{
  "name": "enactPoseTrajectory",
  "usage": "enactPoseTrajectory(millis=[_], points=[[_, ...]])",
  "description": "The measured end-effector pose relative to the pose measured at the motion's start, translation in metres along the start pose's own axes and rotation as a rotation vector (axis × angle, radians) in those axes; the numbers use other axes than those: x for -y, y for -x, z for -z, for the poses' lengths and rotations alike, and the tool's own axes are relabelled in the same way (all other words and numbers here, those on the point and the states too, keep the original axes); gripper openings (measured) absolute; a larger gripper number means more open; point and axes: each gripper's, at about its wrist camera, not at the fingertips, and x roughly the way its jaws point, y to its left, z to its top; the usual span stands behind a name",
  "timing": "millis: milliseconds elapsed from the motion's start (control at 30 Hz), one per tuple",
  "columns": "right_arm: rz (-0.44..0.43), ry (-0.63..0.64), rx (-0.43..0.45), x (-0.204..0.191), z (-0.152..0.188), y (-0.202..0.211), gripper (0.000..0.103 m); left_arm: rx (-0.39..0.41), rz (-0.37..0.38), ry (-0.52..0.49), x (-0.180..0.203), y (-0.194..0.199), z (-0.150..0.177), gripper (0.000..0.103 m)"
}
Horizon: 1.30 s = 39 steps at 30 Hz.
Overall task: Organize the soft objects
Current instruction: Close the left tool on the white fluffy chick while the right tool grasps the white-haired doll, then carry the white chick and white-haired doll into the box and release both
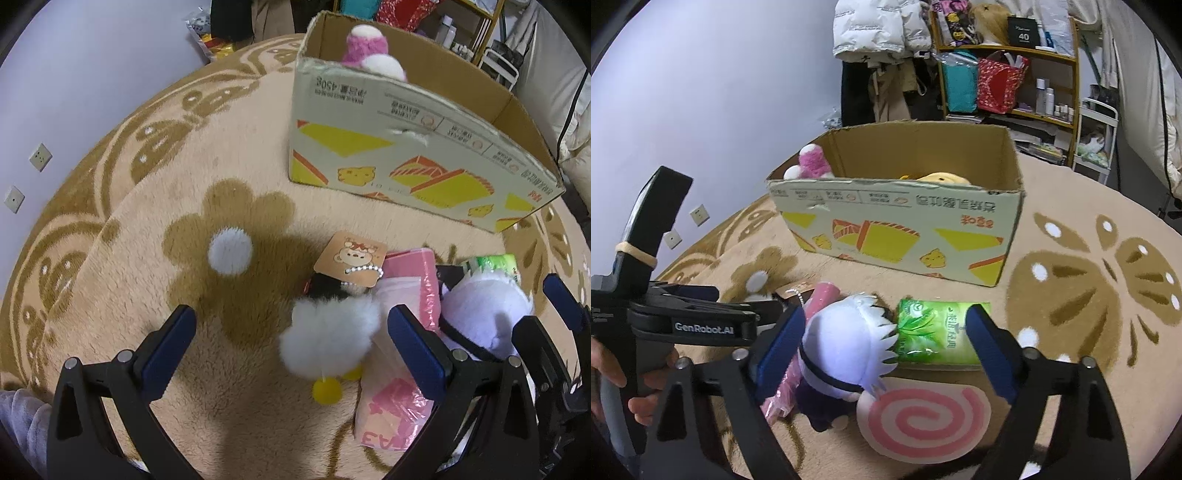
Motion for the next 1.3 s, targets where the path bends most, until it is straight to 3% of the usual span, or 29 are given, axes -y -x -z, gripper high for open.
enactPoseTrajectory(millis=[200, 267, 667, 733, 800, 867, 933, 1100, 1300], points=[[-0.039, 0.029, -0.035, -0.008, 0.003, -0.007, 0.064, -0.027, -0.017, -0.015, 0.002, -0.007, 0.003, 0.102], [-0.048, 0.031, -0.038, -0.01, 0.002, -0.009, 0.061, -0.034, -0.023, -0.018, 0.002, -0.009, 0.002, 0.102], [-0.121, -0.059, -0.096, -0.003, 0.004, -0.026, 0.061, -0.027, -0.063, -0.072, 0.007, -0.019, 0.002, 0.099], [-0.119, -0.051, -0.101, -0.005, 0.004, -0.028, 0.06, -0.026, -0.072, -0.089, 0.01, -0.019, 0.002, 0.092], [-0.135, -0.05, -0.106, -0.006, 0.005, -0.029, 0.05, -0.028, -0.078, -0.102, 0.012, -0.02, 0.004, 0.088], [-0.128, -0.044, -0.106, -0.008, 0.004, -0.029, 0.049, -0.032, -0.078, -0.112, 0.013, -0.021, 0.004, 0.08], [-0.119, -0.036, -0.099, -0.01, 0.005, -0.027, 0.047, -0.034, -0.079, -0.115, 0.014, -0.023, 0.004, 0.062], [-0.079, -0.026, -0.062, -0.01, 0.003, -0.018, 0.046, -0.038, -0.067, -0.125, 0.013, -0.025, 0.006, 0.037], [-0.014, -0.052, 0.041, 0.0, -0.006, 0.002, 0.046, -0.012, -0.041, -0.126, 0.013, -0.015, 0.007, 0.031]])
